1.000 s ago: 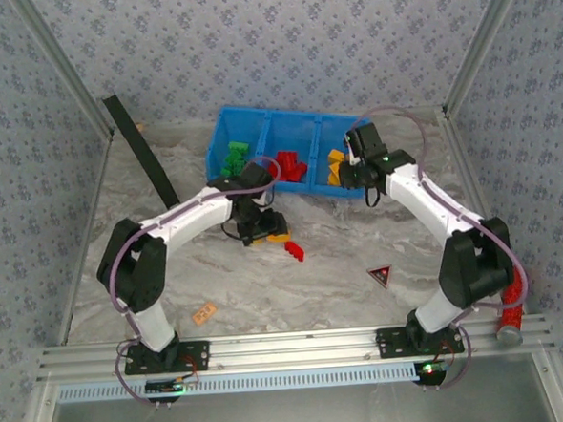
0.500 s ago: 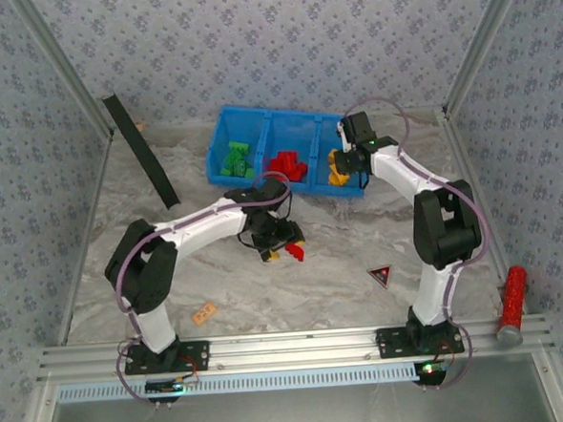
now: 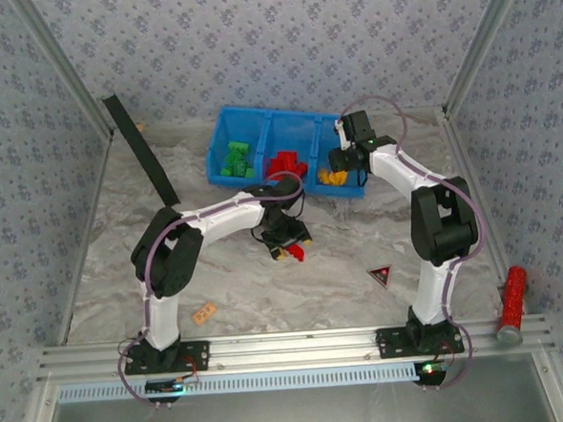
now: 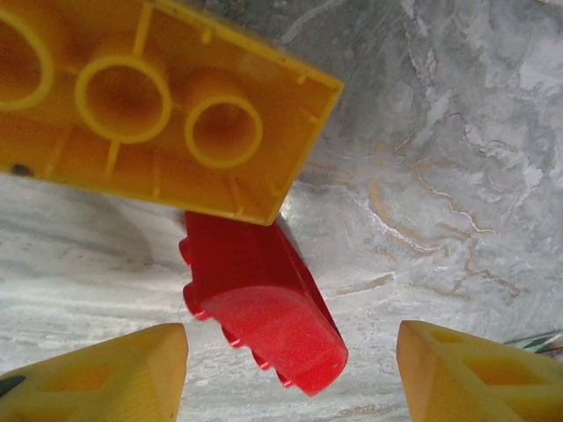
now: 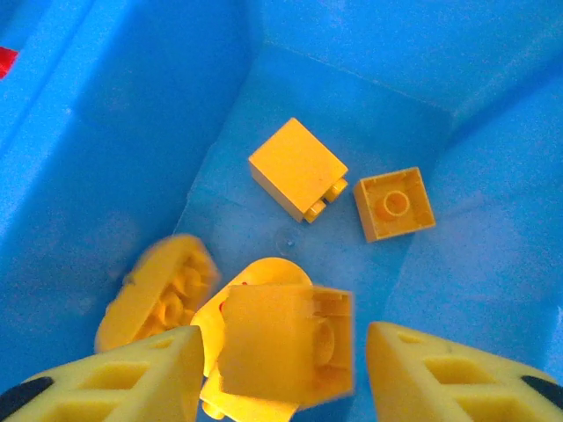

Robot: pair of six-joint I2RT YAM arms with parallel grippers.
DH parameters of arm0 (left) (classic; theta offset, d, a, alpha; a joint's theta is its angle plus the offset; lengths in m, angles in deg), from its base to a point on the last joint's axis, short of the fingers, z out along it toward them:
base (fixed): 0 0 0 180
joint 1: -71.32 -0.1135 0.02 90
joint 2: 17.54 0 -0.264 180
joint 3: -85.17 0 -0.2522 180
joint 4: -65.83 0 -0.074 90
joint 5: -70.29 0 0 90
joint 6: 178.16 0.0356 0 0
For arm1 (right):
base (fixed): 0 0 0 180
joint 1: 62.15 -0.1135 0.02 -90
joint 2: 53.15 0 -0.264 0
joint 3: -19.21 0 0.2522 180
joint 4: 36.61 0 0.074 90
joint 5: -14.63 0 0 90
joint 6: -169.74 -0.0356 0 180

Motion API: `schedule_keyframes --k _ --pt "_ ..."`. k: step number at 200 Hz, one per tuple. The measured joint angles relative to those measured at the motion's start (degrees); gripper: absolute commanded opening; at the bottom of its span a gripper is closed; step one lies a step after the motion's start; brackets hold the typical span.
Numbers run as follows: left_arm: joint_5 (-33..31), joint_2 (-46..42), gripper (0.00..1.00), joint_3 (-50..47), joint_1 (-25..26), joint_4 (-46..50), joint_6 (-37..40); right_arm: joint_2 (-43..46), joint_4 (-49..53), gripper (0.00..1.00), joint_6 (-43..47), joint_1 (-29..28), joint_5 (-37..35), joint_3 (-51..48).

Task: Sort the legos into containers by color
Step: Place the lego in the container, then pick up the lego from the center of the table.

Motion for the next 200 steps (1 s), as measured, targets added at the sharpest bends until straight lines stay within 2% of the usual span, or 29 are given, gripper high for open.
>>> schedule_keyframes --k 76,131,200 --pt "0.00 2.47 0.57 0.26 0.87 1.25 -0.39 0.57 -0.66 0.66 0.15 0.61 2.29 0.00" --pt "0.11 3.15 0.50 0.31 0.81 1.64 -0.39 5.07 -0.24 0.71 0.57 1.38 3.91 0.00" --pt "-0.11 2.19 0.31 -1.97 0.57 1.20 -0.20 9.53 1.42 0.72 1.51 1.38 6.69 -0.24"
